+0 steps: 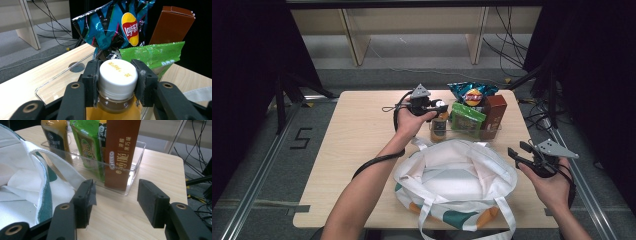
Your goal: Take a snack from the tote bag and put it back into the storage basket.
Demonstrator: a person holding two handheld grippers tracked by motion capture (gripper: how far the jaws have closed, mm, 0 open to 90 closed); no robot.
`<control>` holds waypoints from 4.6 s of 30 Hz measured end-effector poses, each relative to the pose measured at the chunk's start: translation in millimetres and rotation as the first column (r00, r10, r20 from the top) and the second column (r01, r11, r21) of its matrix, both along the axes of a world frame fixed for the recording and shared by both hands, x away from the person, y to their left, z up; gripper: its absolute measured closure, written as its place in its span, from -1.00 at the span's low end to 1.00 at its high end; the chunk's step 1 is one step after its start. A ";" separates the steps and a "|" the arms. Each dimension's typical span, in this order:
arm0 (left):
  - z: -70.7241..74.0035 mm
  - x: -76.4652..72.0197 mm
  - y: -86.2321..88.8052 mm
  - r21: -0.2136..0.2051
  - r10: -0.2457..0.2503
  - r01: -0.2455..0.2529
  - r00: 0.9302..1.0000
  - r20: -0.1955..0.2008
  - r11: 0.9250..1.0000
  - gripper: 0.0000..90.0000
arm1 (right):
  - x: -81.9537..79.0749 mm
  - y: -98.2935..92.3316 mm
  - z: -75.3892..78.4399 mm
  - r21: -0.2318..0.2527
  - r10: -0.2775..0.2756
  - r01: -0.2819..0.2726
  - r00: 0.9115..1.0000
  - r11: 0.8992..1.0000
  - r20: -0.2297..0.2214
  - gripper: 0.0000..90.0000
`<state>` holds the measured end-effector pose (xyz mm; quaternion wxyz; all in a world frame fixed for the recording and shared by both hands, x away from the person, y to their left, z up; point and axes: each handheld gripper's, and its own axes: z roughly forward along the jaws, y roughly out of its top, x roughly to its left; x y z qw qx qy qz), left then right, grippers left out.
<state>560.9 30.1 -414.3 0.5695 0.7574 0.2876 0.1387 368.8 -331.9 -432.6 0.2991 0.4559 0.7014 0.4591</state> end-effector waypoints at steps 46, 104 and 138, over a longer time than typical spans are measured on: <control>-0.1 -2.4 2.3 -0.034 -0.021 0.020 1.000 -0.006 0.999 -0.14 | 0.0 -1.9 0.0 -0.037 0.016 -0.016 1.000 0.999 -0.005 0.05; 33.6 -77.9 51.4 -0.034 -0.004 0.004 1.000 -0.010 0.999 -0.33 | -0.2 -2.1 0.6 -0.049 0.014 -0.015 1.000 0.999 -0.017 0.02; 13.6 -159.3 88.4 -0.024 -0.035 0.036 0.999 0.019 0.999 -0.33 | -0.9 -1.5 1.8 -0.051 0.003 -0.003 1.000 0.999 -0.012 0.02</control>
